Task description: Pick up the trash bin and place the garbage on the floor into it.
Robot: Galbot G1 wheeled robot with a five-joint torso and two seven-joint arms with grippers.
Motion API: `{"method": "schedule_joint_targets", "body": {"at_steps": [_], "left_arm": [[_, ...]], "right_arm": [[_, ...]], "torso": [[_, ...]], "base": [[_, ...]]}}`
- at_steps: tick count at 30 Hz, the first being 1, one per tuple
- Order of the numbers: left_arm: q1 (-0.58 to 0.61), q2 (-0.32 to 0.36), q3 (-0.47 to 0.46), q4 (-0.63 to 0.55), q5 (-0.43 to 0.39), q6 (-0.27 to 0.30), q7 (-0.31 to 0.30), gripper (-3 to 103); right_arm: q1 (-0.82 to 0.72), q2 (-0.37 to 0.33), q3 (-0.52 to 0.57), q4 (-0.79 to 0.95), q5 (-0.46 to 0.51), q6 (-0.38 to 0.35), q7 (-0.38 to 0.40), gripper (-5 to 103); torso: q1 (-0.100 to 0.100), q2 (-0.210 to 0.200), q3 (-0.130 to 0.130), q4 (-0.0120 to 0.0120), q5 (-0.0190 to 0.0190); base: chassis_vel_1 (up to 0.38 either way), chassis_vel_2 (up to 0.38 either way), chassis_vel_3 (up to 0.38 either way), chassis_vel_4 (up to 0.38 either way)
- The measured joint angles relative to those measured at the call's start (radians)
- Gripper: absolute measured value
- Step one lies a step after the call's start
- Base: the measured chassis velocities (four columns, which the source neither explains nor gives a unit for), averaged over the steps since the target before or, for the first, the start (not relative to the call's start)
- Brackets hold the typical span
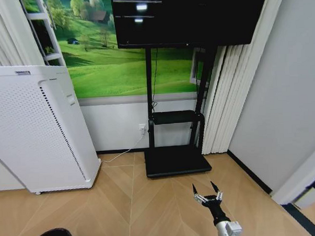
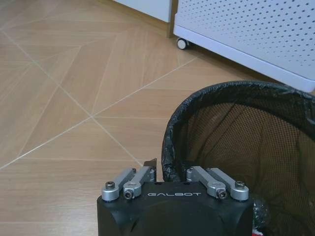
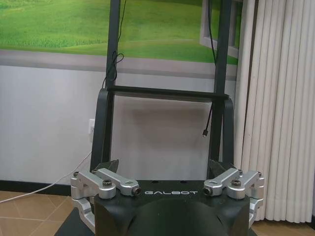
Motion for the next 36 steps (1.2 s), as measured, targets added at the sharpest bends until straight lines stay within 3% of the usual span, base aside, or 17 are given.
{"method": "schedule_joint_targets", "body": {"at_steps": [1, 2, 5, 11, 12, 17, 26, 28, 29, 30, 32, 33, 34, 36], "left_arm": [[0.000, 0.000, 0.000, 0.000, 0.000, 0.000, 0.000, 20], [0.002, -0.003, -0.002, 0.006, 0.006, -0.006, -0.008, 32], [0.003, -0.004, -0.009, 0.013, 0.010, -0.013, -0.017, 37], [0.044, 0.002, -0.075, -0.047, 0.016, -0.044, -0.017, 64], [0.044, 0.002, -0.075, -0.047, 0.016, -0.044, -0.017, 64], [0.049, 0.001, -0.128, -0.063, 0.128, -0.119, 0.014, 86], [0.059, -0.006, -0.172, -0.134, 0.172, -0.178, 0.060, 100], [0.060, -0.009, -0.215, -0.225, 0.187, -0.226, 0.128, 100], [0.055, -0.008, -0.247, -0.336, 0.178, -0.224, 0.179, 100], [0.055, -0.008, -0.247, -0.336, 0.178, -0.224, 0.179, 100], [0.004, 0.003, -0.233, -0.520, 0.196, -0.142, 0.211, 100], [-0.031, 0.016, -0.187, -0.590, 0.218, -0.105, 0.209, 100], [-0.031, 0.016, -0.187, -0.590, 0.218, -0.105, 0.209, 100], [-0.094, 0.051, -0.061, -0.685, 0.249, -0.039, 0.154, 100]], "right_arm": [[0.000, 0.000, 0.000, 0.000, 0.000, 0.000, 0.000, 100], [0.002, 0.000, -0.001, -0.002, 0.001, 0.000, 0.000, 100], [0.004, 0.001, -0.001, -0.003, 0.005, -0.001, 0.001, 100], [0.003, -0.004, 0.009, -0.004, 0.012, -0.001, 0.002, 100], [0.003, -0.004, 0.009, -0.004, 0.012, -0.001, 0.002, 100], [0.007, 0.001, 0.007, -0.008, 0.012, 0.001, 0.002, 100], [0.006, 0.007, 0.006, -0.008, 0.008, 0.001, 0.002, 100], [-0.001, 0.011, 0.008, -0.002, 0.007, 0.001, 0.002, 100], [-0.020, 0.017, 0.016, 0.021, 0.005, 0.000, 0.000, 100], [-0.020, 0.017, 0.016, 0.021, 0.005, 0.000, 0.000, 100], [-0.089, 0.041, 0.047, 0.092, -0.002, -0.007, -0.014, 100], [-0.123, 0.059, 0.061, 0.119, -0.014, -0.005, -0.017, 100], [-0.123, 0.059, 0.061, 0.119, -0.014, -0.005, -0.017, 100], [-0.172, 0.093, 0.084, 0.150, -0.043, 0.021, -0.021, 100]], "torso": [[0.000, 0.000, 0.000, 0.0000, 0.0000], [0.000, 0.000, 0.000, 0.0001, -0.0003], [0.000, 0.000, 0.000, 0.0002, -0.0001], [0.000, 0.000, 0.000, 0.0002, 0.0001], [0.000, 0.000, 0.000, 0.0002, 0.0001], [0.000, 0.000, 0.000, 0.0002, -0.0002], [0.000, 0.000, 0.000, 0.0002, 0.0001], [0.000, 0.000, 0.000, 0.0004, -0.0006], [0.000, 0.000, 0.000, 0.0004, 0.0008], [0.000, 0.000, 0.000, 0.0004, 0.0008], [0.000, 0.000, 0.000, 0.0000, 0.0003], [0.000, 0.000, 0.000, 0.0001, 0.0005], [0.000, 0.000, 0.000, 0.0001, 0.0005], [0.000, 0.000, 0.000, -0.0004, -0.0001]], "base": [[0.000, 0.000, 0.000, 0.000], [0.000, 0.000, 0.000, 0.000], [0.000, 0.000, 0.000, 0.000], [0.000, 0.000, 0.000, 0.000], [0.000, 0.000, 0.000, 0.000], [0.000, 0.000, 0.000, 0.000], [0.000, 0.000, 0.000, 0.000], [0.000, 0.000, 0.000, 0.000], [0.000, 0.000, 0.000, 0.000], [0.000, 0.000, 0.000, 0.000], [0.000, 0.000, 0.000, 0.000], [0.000, 0.000, 0.000, 0.000], [0.000, 0.000, 0.000, 0.000], [0.000, 0.000, 0.000, 0.000]]}}
